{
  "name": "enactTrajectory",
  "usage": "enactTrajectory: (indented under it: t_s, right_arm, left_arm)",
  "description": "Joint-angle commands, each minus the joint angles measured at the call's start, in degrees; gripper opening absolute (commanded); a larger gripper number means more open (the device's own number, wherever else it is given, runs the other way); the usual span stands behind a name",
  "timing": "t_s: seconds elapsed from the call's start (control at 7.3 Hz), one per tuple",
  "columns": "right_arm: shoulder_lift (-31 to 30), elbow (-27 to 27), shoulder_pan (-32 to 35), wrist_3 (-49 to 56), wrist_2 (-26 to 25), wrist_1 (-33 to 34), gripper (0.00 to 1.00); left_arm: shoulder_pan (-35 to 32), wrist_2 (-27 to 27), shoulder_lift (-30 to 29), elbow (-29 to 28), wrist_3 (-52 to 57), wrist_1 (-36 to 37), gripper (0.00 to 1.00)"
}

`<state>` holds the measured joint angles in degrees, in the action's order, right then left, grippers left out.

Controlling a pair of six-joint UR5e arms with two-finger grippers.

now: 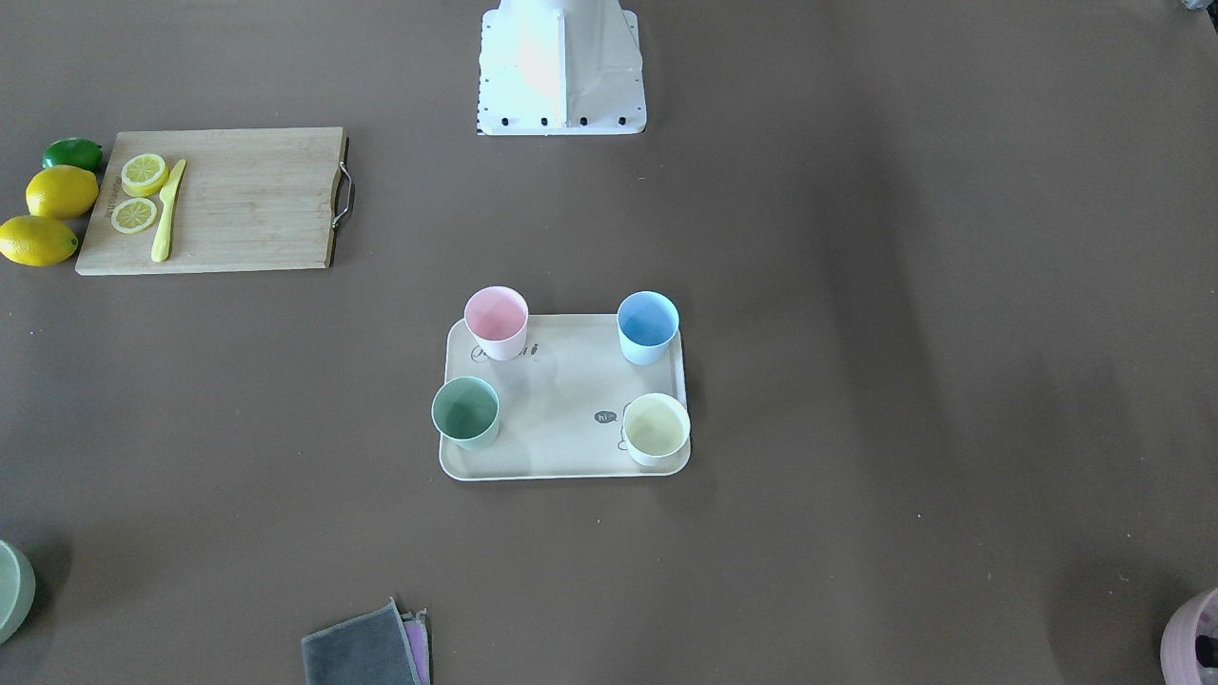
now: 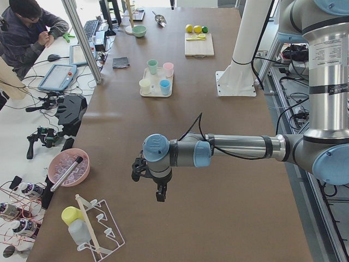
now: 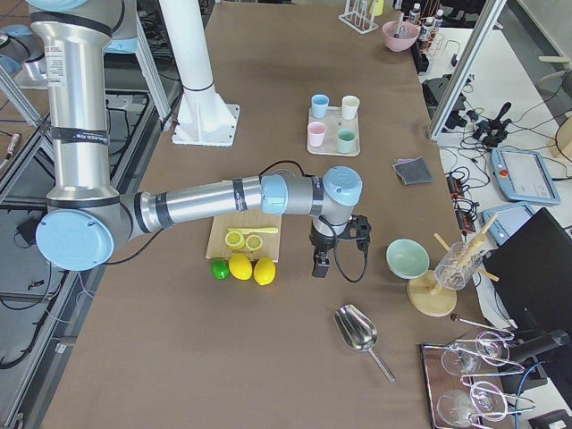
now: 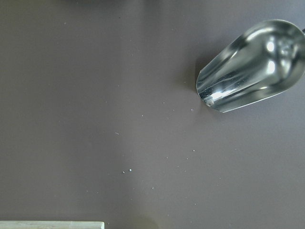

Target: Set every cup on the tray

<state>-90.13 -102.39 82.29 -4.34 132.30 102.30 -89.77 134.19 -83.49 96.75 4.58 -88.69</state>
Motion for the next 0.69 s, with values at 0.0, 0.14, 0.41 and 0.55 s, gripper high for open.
enactTrajectory:
  t_s: [0.0,0.14,0.41,0.55]
  right_arm:
    - [-0.83,-0.01,0.32,0.03,-0.63,0.01,1.00]
    - [-2.15,0.00,0.67,0.03,-0.63,0.01,1.00]
    - [-2.60,1.66,0.85,0.12,-2.90,-0.08,1.00]
    - [-3.64,1.67,1.55,0.55,-2.92,-0.43,1.00]
  left_arm:
    - [0.03,-0.33,-0.10,0.02,-0.10,-2.44,0.98]
    - [0.03,-0.33,-0.09,-0.85,-0.27,-4.63,0.98]
    - [0.03,-0.33,0.17,-0.77,-0.18,-5.27,0.98]
    - [0.03,-0.33,0.17,-0.77,-0.18,-5.27,0.98]
